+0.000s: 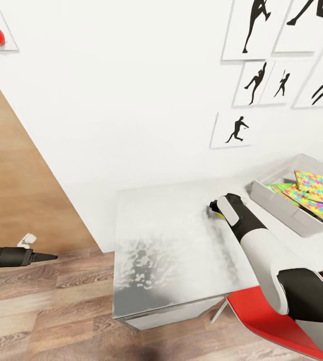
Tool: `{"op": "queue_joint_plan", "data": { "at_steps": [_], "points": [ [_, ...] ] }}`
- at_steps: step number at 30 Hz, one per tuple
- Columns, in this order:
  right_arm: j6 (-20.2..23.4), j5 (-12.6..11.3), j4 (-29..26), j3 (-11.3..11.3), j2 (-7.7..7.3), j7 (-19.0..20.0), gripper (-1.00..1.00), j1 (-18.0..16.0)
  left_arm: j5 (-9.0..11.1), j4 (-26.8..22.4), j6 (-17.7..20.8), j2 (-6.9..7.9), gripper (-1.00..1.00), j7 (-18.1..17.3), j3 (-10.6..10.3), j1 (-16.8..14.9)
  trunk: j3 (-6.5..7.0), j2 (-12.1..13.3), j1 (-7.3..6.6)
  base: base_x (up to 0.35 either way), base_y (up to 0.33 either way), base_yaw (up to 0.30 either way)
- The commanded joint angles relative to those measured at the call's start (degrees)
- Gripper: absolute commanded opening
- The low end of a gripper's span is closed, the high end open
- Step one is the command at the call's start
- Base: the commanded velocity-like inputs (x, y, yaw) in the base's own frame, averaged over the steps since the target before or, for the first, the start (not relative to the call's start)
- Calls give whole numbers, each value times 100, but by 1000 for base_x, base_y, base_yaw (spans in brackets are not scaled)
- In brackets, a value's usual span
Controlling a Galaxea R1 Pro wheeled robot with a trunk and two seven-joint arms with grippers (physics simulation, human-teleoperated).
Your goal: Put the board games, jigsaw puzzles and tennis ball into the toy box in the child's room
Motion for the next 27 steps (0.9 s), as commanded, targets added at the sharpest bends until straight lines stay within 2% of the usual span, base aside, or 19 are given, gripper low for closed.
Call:
{"op": "queue_joint_plan", "data": {
  "at_steps": [1, 18, 19, 27],
  "points": [
    [27, -32, -7, 28, -5, -40, 100, -4, 43, -4, 60, 4, 100, -18, -48, -3, -6, -4, 1, 0, 0, 0],
    [27, -33, -26, 29, 1, -33, 100, 5, 43, -5, 60, 4, 100, -18, -48, 0, -9, -4, 1, 0, 0, 0],
    [27, -33, -28, 29, 1, -32, -100, 5, 43, -5, 60, 4, 100, -18, -48, -1, -9, -4, 1, 0, 0, 0],
    [27, -33, -51, 27, 1, 1, -100, 5, 43, -5, 60, 4, 100, -18, -48, -3, -9, -4, 1, 0, 0, 0]
  ]
}}
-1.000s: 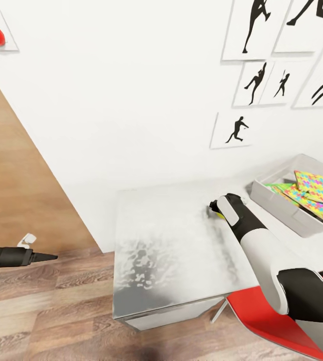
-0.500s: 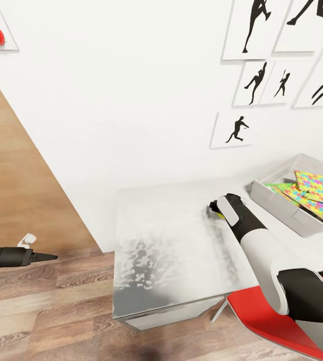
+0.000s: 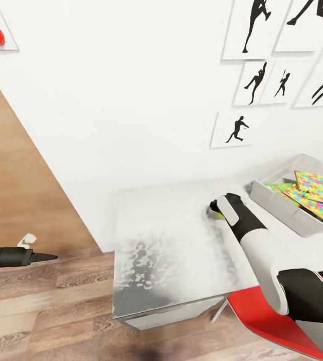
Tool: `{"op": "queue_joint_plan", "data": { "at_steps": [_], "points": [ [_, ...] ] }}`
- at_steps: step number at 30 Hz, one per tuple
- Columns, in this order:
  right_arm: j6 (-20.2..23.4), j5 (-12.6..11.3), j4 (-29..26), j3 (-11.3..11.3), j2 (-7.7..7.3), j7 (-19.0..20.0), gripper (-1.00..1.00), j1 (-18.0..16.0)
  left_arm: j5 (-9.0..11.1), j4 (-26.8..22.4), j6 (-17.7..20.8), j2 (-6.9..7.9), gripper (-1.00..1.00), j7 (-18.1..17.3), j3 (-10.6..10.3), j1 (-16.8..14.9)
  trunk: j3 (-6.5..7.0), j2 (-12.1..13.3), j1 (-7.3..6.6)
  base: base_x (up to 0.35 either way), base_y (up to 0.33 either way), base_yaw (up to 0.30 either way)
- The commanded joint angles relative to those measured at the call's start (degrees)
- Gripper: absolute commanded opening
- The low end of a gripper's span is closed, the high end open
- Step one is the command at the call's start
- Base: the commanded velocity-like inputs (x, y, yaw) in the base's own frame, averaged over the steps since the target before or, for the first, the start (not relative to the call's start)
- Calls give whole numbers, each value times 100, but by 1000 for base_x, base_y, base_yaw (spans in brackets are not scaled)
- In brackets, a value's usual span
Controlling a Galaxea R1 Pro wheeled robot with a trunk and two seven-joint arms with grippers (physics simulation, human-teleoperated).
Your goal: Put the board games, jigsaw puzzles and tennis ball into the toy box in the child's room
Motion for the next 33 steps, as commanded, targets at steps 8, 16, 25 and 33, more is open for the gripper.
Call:
{"op": "queue_joint_plan", "data": {
  "at_steps": [8, 16, 25, 33],
  "points": [
    [20, -40, -8, 31, -4, -43, -100, -3, 43, -4, 60, 4, 100, -18, -49, -4, -6, -4, 1, 0, 0, 0],
    [20, -40, -27, 36, -4, -42, -100, 2, 43, -4, 56, 4, 100, -18, -48, -3, -3, -4, 1, -56, 0, 0],
    [53, -45, -364, 29, 0, 23, -100, 22, 43, -4, 52, 4, 100, -24, -48, -3, 69, -4, 1, -292, 0, 0],
    [388, -57, -1383, 23, 29, 3, -100, 138, 43, -2, 52, 4, 100, -27, -49, -4, 142, -4, 1, -235, 0, 0]
  ]
}}
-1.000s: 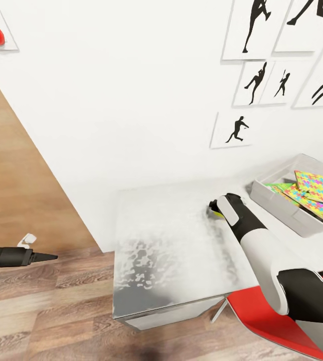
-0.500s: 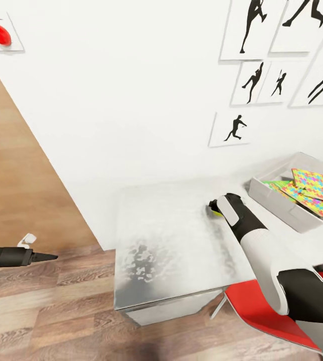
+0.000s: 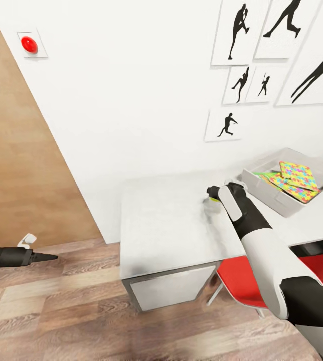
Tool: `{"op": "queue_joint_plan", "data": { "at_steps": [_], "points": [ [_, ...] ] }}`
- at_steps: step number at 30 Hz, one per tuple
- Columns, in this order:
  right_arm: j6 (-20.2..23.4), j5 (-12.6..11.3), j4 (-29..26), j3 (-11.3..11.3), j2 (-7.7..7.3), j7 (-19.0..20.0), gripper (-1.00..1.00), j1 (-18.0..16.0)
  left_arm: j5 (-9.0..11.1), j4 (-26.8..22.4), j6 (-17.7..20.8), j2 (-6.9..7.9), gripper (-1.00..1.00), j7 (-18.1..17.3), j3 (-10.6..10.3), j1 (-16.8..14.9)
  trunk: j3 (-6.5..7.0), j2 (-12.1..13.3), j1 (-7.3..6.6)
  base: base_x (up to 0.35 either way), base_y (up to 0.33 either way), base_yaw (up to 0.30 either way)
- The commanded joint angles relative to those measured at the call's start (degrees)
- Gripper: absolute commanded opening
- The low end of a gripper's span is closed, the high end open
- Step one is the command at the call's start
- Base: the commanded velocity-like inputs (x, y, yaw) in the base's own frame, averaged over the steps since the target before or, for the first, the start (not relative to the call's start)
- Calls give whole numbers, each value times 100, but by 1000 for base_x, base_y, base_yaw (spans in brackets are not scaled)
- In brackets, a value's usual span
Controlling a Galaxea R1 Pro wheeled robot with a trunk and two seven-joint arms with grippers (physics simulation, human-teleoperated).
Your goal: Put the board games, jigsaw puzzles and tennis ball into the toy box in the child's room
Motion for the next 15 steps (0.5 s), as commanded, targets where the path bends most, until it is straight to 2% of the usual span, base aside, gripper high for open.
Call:
{"op": "queue_joint_plan", "data": {
  "at_steps": [1, 4, 7, 9, 11, 14, 15],
  "points": [
    [97, -69, -166, 16, 9, -71, -100, 2, 42, -5, 61, 4, 100, -19, -50, -3, 3, -4, 0, -60, 0, 0],
    [402, -111, -735, 12, 37, -75, -100, -8, 42, -5, 61, 4, 100, -19, -49, -4, 31, -4, 0, -30, 0, 0],
    [950, -186, -1521, 5, 58, -64, -100, -5, 42, -5, 61, 4, 100, -16, -48, -2, 59, -4, 0, -9, 0, 0],
    [1295, -371, -1981, 4, 66, -58, -100, 25, 42, -6, 61, 4, 100, -15, -48, -3, 77, -4, 0, -3, 0, 0],
    [1555, -698, -2331, 0, 67, -56, -100, 176, 42, -4, 61, 4, 100, -15, -47, -3, 95, -4, 0, -1, 0, 0],
    [2057, -1629, -3159, -4, 64, -60, -100, 650, 42, -5, 61, 4, 100, -12, -46, -1, 123, -4, 0, 0, 0, 0],
    [2127, -1779, -3303, -6, 63, -60, -100, 723, 42, -5, 61, 4, 100, -11, -47, -2, 133, -4, 0, 0, 0, 0]
  ]
}}
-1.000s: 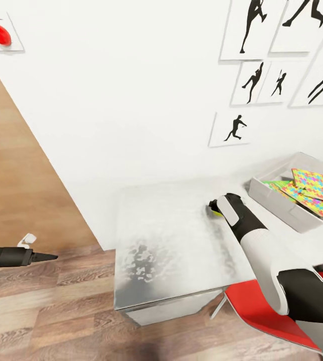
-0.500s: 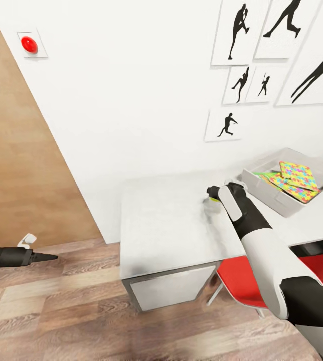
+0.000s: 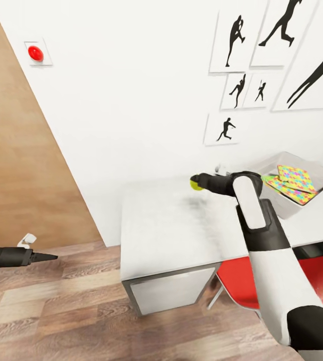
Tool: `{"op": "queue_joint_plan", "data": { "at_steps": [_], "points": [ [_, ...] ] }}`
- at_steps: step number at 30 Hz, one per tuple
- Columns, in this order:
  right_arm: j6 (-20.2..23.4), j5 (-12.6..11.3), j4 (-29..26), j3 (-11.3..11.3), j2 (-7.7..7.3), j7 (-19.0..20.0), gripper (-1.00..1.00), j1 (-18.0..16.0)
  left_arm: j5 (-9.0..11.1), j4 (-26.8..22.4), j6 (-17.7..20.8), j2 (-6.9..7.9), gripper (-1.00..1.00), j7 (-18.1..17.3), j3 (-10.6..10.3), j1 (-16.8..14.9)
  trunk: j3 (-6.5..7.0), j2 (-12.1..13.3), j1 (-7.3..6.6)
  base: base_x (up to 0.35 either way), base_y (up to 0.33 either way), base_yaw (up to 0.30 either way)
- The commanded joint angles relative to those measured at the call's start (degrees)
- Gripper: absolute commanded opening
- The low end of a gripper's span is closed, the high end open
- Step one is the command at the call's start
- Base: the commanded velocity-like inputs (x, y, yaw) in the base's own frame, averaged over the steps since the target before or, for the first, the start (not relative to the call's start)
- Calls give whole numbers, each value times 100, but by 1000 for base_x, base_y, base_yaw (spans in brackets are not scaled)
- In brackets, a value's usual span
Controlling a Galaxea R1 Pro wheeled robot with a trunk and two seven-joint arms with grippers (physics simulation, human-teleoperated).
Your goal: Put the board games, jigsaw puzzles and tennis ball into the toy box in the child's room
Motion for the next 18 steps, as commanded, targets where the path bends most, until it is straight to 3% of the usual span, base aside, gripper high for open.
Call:
{"op": "queue_joint_plan", "data": {
  "at_steps": [1, 3, 4, 8, 10, 18],
  "points": [
    [122, -342, -280, -7, -11, -77, -100, 127, 42, -4, 61, 4, 100, -17, -49, -4, 4, -4, 1, 0, 0, 0],
    [247, -892, -642, -20, -49, -74, -100, 366, 42, -4, 61, 6, 100, -22, -46, -3, 23, -4, 1, 0, 0, 0],
    [292, -1285, -769, -28, -69, -75, -100, 576, 42, -3, 61, 20, 100, -23, -48, -5, 32, -4, 1, 0, 0, 0],
    [325, -2015, -922, -82, -105, -36, -100, 1257, 42, -4, 61, 58, 100, -24, -52, -2, 69, -4, 1, -81, 0, 0],
    [325, -2138, -962, -94, -112, 71, -100, 1467, 42, -2, 61, 61, 100, -25, -52, -2, 88, -4, 1, -228, 0, 0],
    [297, -2242, -1046, -68, -106, 1717, -100, 2582, 46, -4, 61, 74, 100, -18, -50, -4, 163, -4, 1, -72, 0, 0]
  ]
}}
